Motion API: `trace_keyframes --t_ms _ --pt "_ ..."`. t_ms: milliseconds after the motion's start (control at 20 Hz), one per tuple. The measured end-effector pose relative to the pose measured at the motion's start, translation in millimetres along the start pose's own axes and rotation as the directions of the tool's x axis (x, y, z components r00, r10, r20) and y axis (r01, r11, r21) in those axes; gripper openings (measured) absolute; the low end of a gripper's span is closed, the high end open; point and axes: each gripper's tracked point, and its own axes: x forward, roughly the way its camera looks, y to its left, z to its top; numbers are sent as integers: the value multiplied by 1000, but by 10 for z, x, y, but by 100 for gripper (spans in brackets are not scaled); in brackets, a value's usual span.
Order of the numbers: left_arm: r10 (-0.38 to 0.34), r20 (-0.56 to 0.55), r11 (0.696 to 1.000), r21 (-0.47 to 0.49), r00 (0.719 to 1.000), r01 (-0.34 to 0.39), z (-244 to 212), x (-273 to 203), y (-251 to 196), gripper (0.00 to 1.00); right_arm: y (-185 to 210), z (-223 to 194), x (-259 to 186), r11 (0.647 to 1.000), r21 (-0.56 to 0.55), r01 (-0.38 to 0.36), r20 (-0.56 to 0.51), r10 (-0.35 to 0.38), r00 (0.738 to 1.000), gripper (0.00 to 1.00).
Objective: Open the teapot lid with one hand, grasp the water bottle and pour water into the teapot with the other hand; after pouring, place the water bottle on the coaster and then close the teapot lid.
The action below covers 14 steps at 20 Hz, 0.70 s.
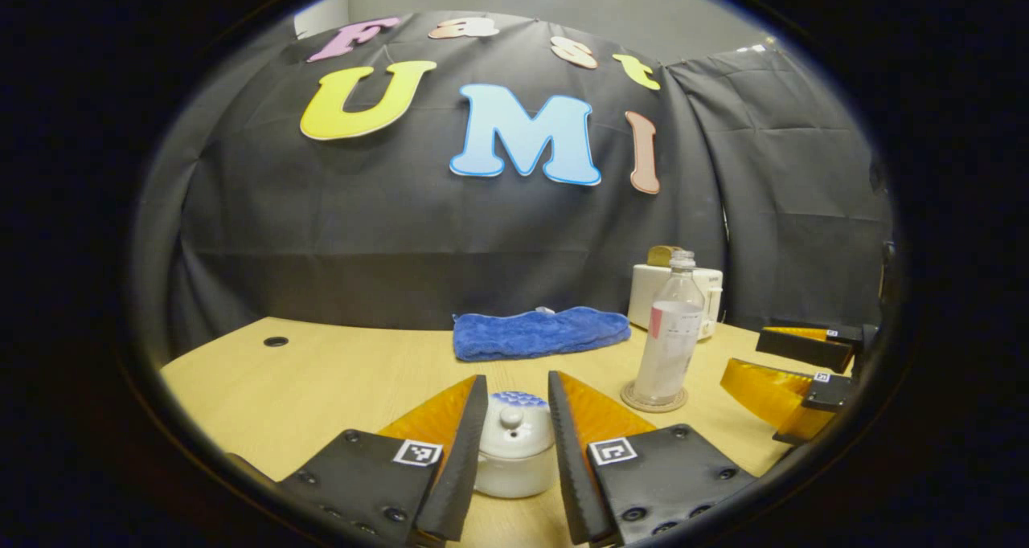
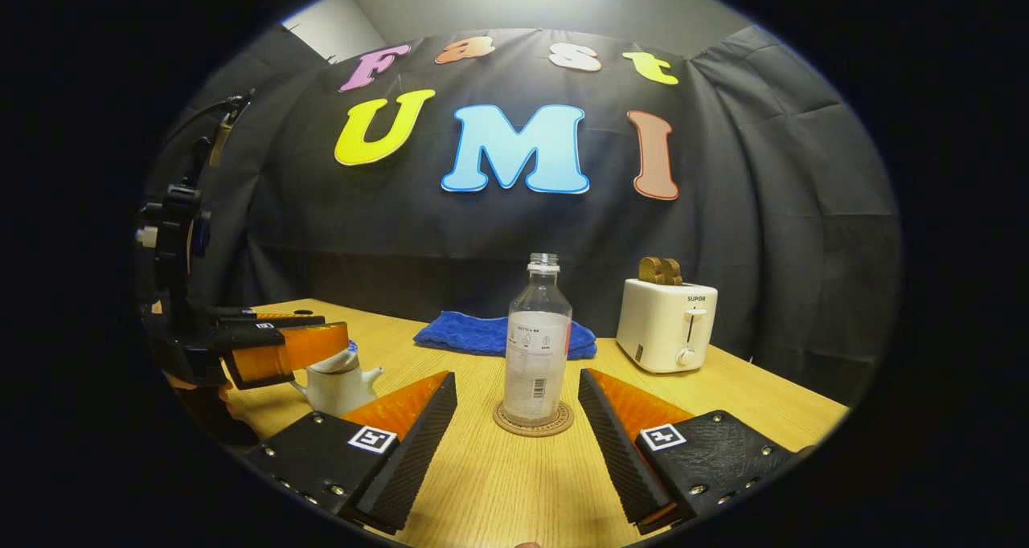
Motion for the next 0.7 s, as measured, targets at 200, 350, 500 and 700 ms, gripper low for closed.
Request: trace_keyframes --t_ms 200,350,500,700 --pt "15 37 999 -42 999 -13 137 -182 8 67 26 41 -19 1000 -2 -6 11 6 1000 95" --pt "46 52 998 -50 998 -43 167 -340 48 81 71 93 -48 1000 -7 -14 27 14 1000 95" --pt "76 66 995 -67 995 -72 112 -514 61 84 119 158 -101 1000 -23 -15 49 16 999 94" --pt "64 49 994 -96 997 -59 -11 -584 -25 87 141 246 -163 998 -63 10 73 -6 997 94"
